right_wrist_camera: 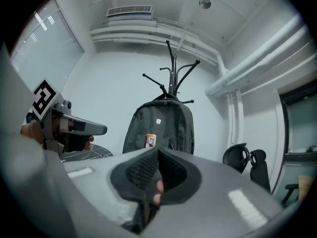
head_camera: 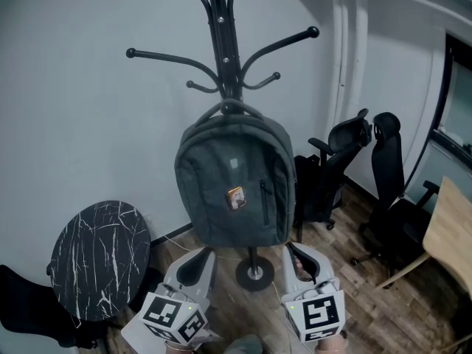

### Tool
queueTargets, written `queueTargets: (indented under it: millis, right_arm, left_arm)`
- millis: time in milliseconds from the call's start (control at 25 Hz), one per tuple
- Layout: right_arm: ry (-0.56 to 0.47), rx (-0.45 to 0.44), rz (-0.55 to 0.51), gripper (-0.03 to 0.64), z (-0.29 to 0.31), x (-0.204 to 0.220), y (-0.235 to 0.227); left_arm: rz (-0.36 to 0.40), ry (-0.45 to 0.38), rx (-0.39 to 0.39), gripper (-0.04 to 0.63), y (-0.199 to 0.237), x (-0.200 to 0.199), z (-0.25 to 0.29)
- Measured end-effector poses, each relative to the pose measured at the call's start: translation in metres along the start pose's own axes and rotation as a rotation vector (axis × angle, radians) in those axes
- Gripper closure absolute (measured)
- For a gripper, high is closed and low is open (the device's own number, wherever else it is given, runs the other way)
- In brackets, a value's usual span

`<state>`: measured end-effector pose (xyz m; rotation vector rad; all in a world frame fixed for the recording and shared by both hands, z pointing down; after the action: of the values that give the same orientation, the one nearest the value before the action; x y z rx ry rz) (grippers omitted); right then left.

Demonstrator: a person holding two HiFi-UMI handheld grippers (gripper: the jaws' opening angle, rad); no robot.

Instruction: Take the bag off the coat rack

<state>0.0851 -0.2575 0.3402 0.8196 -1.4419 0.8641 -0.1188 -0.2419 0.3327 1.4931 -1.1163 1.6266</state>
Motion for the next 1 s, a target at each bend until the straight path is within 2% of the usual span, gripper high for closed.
queueTargets:
  millis: [120, 200, 320, 440, 1000]
  right_arm:
    - [0.001, 0.000, -0.006, 0.612, 0.010, -0.002, -0.004]
    - [0.009, -0.004, -0.017, 0.569, 0.018, -0.002, -0.005]
    - [0.016, 0.004, -0.029, 0.561, 0.028, -0.002, -0.008]
    - [0.027, 0.018, -0.036, 0.541, 0.037, -0.002, -0.011]
    - [0.046, 0.096, -0.075, 0.475, 0.076, -0.002, -0.028]
  left_arm:
    - [0.003, 0.000, -0.003, 0.581, 0.009, 0.002, 0.007]
    - [-0.001, 0.001, -0.008, 0.581, 0.016, 0.001, 0.011]
    - [-0.011, -0.001, -0.018, 0.580, 0.029, 0.001, 0.016]
    - [-0.022, 0.004, -0.021, 0.532, 0.042, 0.002, 0.021]
    - [-0.038, 0.030, -0.055, 0.446, 0.097, 0.020, 0.046]
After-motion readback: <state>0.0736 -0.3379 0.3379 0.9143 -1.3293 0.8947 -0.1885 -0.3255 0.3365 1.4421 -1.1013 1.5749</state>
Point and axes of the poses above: the fingertips, and each gripper's own axes: z forward along the fingers, y to its left, x out of its underside, the point moved 6 cm from there along -z, backward along the fingers, and after that the axes turned 12 degrees about z, right-handed, at the moved point
